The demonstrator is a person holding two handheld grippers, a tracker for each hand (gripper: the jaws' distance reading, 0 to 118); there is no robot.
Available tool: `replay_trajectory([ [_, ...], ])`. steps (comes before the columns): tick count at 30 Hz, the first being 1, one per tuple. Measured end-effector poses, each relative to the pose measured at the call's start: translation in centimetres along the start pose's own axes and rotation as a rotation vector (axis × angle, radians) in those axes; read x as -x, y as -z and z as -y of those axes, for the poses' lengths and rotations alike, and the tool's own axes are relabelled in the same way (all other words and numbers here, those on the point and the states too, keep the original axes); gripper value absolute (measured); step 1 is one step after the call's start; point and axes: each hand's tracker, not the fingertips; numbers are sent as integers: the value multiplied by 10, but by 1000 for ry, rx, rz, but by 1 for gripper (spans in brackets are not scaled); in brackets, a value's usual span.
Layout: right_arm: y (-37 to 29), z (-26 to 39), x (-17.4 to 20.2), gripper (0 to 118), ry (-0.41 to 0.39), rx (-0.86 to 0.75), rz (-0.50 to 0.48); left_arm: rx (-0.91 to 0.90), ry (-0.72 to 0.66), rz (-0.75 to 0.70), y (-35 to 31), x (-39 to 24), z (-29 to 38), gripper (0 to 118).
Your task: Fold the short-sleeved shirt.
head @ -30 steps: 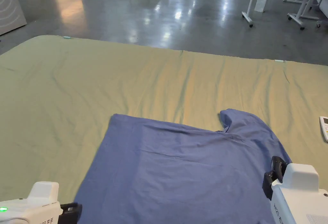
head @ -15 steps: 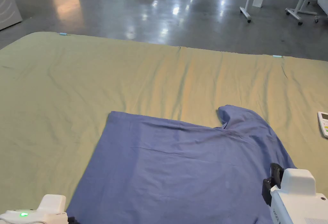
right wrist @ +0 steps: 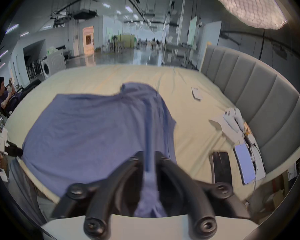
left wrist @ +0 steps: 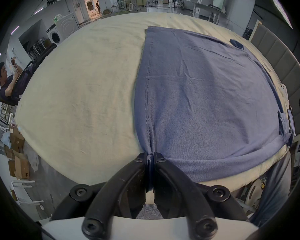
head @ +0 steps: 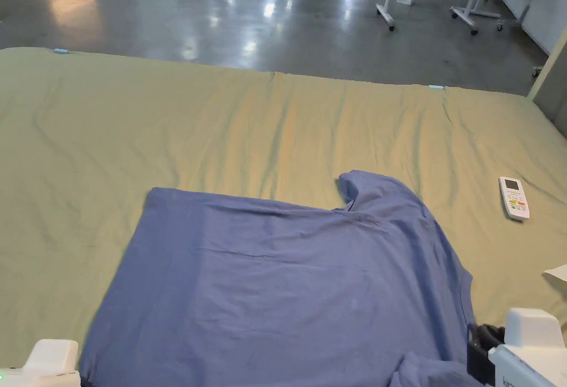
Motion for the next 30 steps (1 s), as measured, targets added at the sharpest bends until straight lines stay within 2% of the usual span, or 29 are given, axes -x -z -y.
replay_trajectory([
  [1,1,6,-3,37,-7,61,10,-1,-2,2,1,2,0,7],
  [2,1,12,-5,46,-10,100,23,-2,-2,3,2,3,0,7],
  [3,1,19,-7,53,-17,128,29,-4,-2,4,1,2,1,7],
  [6,7,43,-10,64,-31,208,64,-6,1,3,1,3,1,7],
  [8,10,55,-7,65,-13,271,75,-6,1,4,0,3,2,7],
  [10,22,68,-9,65,1,334,46,-6,1,5,1,5,1,7],
  [13,46,89,-12,65,-23,431,22,-6,4,5,2,5,2,7],
  [15,46,93,-13,56,20,365,-1,-8,6,5,2,5,2,7],
  [17,35,85,-11,41,30,373,-18,-11,3,4,1,5,4,7],
  [18,33,85,-11,23,35,365,-36,-12,3,4,1,6,4,7],
  [19,32,86,-11,12,42,349,-52,-14,2,4,1,6,5,7],
  [21,33,88,-10,11,50,339,-62,-18,-1,5,1,6,5,7],
  [23,31,86,-7,10,20,338,-46,-21,-2,6,0,6,5,7],
  [28,12,68,-7,9,34,297,-43,-77,14,20,-15,9,2,7],
  [30,5,60,-10,9,49,269,-52,-129,-21,49,-23,13,-2,7],
])
